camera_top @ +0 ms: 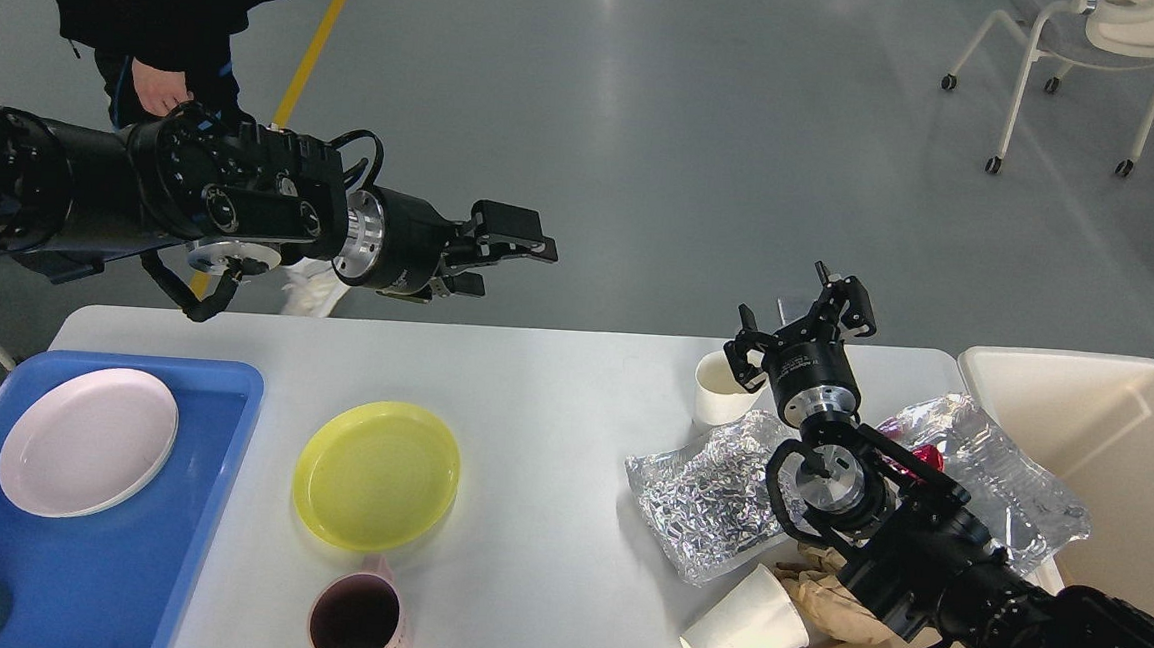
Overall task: Tidy desktop
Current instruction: 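Swing the left gripper over the table and lower it to the pink mug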
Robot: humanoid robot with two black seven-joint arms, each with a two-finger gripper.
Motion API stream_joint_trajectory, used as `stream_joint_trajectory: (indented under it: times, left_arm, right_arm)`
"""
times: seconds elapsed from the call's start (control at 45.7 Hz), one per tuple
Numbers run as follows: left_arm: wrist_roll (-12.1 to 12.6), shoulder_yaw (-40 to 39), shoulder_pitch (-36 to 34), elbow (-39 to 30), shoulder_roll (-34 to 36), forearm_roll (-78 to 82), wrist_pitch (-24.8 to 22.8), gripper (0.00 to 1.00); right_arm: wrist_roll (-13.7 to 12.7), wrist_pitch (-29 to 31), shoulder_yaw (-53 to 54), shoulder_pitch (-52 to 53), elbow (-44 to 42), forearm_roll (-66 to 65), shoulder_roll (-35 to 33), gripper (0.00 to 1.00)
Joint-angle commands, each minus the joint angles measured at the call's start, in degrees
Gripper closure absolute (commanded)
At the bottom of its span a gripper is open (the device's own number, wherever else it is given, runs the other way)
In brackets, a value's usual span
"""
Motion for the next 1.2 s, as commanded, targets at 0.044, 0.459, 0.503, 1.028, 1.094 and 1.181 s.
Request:
stream_joint_trajectory:
  times: [0.044, 0.459, 0.503, 1.028, 1.094, 1.181]
  left_arm:
    - [0.1, 1.1, -6.7, -1.3, 0.6, 0.3, -8.0, 0.00]
    - [0.0, 7.0, -13.6, -3.0, 0.1, 5.4, -22.6, 0.01]
    - [0.2, 8.4, -14.1, -3.1, 0.0, 6.6, -25.9, 0.01]
    - [2.0, 16.5, -7.7, -15.5, -0.9, 9.6, -23.0, 0.03]
    - [5.3, 16.3, -6.7, -18.1, -0.6, 9.6, -19.0, 0.03]
    - [8.6, 16.0, -5.7, -22.0, -0.6, 9.6, -14.1, 0.03]
  right_arm:
    - [0.0, 0.0, 0.0, 0.0, 0.0, 0.0, 0.0, 0.00]
    - [0.0, 0.0, 0.0, 0.0, 0.0, 0.0, 0.0, 0.00]
    - [0.0, 0.0, 0.0, 0.0, 0.0, 0.0, 0.0, 0.00]
    - [0.0, 0.0, 0.0, 0.0, 0.0, 0.0, 0.0, 0.00]
    - [0.0, 0.0, 0.0, 0.0, 0.0, -0.1, 0.0, 0.00]
    - [0.0, 0.0, 0.0, 0.0, 0.0, -0.1, 0.0, 0.00]
